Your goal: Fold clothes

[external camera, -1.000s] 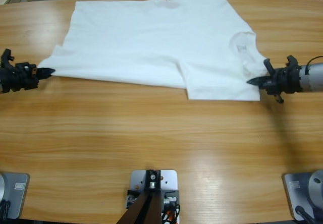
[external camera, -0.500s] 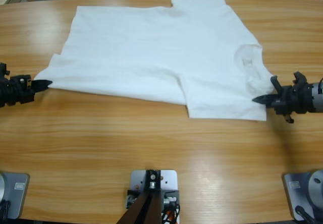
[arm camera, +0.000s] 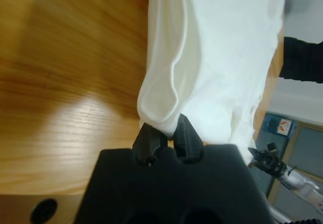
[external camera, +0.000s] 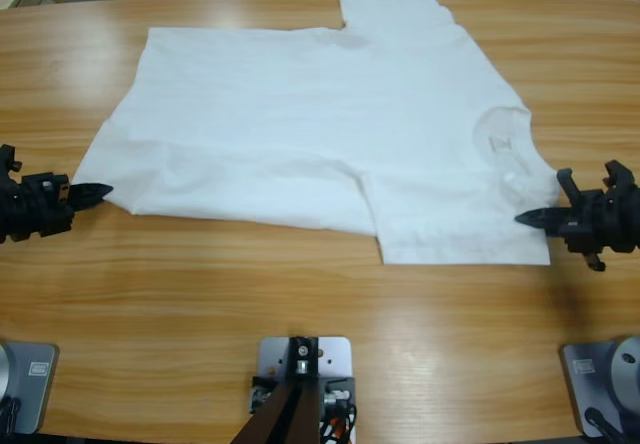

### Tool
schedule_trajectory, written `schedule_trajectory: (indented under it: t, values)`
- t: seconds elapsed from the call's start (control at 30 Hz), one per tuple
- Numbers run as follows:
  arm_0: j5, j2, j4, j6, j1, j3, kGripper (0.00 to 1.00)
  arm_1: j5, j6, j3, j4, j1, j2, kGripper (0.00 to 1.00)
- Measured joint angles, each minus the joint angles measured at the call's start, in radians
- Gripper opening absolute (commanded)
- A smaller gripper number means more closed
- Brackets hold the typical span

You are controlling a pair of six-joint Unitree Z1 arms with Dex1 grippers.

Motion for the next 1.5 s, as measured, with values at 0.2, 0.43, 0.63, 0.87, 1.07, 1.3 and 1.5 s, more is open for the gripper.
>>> schedule_trajectory:
  t: [0.2, 0.43, 0.63, 0.87, 1.07, 1.3, 1.5]
  values:
    - [0.072, -0.04, 0.304, 0.089, 0.023, -0.138, 0.0, 0.017, 0.0, 0.0, 0.002, 0.001, -0.007, 0.0]
    - [0.113, -0.029, 0.552, 0.141, 0.012, -0.273, 0.0, 0.064, 0.0, 0.0, 0.006, 0.001, 0.005, 0.0]
    - [0.125, -0.029, 0.674, 0.141, -0.034, -0.345, 0.0, 0.068, 0.002, 0.0, 0.027, 0.001, 0.012, 0.0]
    - [0.148, -0.019, 0.722, 0.141, -0.039, -0.377, 0.0, 0.067, 0.01, 0.0, 0.045, 0.001, 0.015, 0.0]
    - [0.16, 0.009, 0.761, 0.141, -0.039, -0.389, 0.0, 0.067, 0.01, 0.0, 0.047, 0.001, 0.017, 0.0]
    - [0.16, 0.002, 0.883, 0.092, -0.042, -0.46, 0.0, 0.067, 0.016, 0.0, 0.064, 0.001, 0.018, 0.0]
    - [0.16, -0.015, 0.927, -0.001, -0.102, -0.484, 0.0, 0.068, 0.02, -0.001, 0.079, 0.001, 0.018, 0.0]
